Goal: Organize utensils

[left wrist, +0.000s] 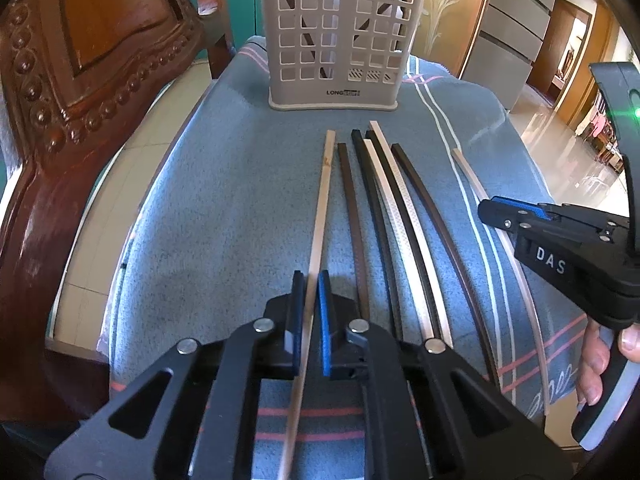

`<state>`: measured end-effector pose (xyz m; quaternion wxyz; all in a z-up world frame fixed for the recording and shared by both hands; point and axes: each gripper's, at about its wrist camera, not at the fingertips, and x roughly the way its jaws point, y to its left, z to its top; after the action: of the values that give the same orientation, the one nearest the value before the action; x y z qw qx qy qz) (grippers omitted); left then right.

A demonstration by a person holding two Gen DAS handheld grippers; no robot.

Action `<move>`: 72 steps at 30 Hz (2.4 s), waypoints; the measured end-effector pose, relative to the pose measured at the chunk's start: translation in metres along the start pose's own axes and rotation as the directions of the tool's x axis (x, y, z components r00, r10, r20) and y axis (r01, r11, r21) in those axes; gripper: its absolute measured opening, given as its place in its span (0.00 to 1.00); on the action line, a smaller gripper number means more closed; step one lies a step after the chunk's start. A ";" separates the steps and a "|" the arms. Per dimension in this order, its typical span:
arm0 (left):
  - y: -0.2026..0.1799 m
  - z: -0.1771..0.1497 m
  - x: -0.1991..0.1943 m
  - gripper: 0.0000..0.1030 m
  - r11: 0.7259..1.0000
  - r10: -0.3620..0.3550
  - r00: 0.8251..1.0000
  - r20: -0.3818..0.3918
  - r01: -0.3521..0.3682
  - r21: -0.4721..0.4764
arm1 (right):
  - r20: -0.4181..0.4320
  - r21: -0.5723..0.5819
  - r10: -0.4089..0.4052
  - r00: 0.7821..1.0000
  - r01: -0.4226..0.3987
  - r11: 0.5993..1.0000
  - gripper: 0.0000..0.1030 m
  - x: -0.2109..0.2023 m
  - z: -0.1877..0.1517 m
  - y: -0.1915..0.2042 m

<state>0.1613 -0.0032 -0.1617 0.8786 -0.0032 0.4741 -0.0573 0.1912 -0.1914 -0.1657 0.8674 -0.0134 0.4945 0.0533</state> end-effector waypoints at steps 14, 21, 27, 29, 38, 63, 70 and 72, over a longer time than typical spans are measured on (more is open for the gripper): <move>0.005 -0.011 -0.012 0.06 0.999 -0.026 1.000 -0.014 0.026 -0.027 | 0.010 0.012 0.012 1.000 -0.012 1.000 0.08 -0.001 -0.003 -0.001; 0.003 -0.012 -0.010 0.06 0.999 -0.023 1.000 -0.015 0.022 -0.025 | 0.011 0.078 0.028 1.000 -0.029 0.996 0.07 -0.001 -0.002 -0.012; 0.008 -0.011 -0.012 0.06 0.998 -0.054 0.999 -0.005 0.054 -0.044 | 0.027 0.112 0.051 0.998 -0.054 0.992 0.08 -0.008 0.001 -0.019; 0.013 -0.007 -0.015 0.06 0.995 -0.080 0.997 0.011 0.081 -0.062 | 0.036 0.104 0.050 0.998 -0.053 0.993 0.10 -0.013 0.001 -0.019; 0.010 0.017 -0.010 0.07 0.993 -0.108 0.994 0.011 0.109 -0.044 | 0.038 0.018 0.091 0.995 -0.092 0.996 0.31 -0.015 0.000 -0.003; -0.016 0.082 0.050 0.27 0.997 -0.010 0.990 -0.143 0.021 0.078 | -0.005 -0.008 -0.035 0.999 0.035 0.999 0.33 0.019 0.021 0.002; -0.016 0.079 0.052 0.25 0.998 -0.009 0.993 -0.122 0.016 0.058 | -0.002 -0.004 0.003 1.000 -0.003 1.000 0.11 0.016 0.019 0.002; -0.017 0.072 0.051 0.16 0.998 0.005 0.994 -0.107 0.001 0.057 | -0.006 -0.010 0.009 1.000 -0.009 1.000 0.07 0.015 0.019 0.003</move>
<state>0.2469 -0.0291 -0.1637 0.8516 0.0252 0.5189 -0.0701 0.2150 -0.1854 -0.1687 0.8656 -0.0155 0.4969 0.0596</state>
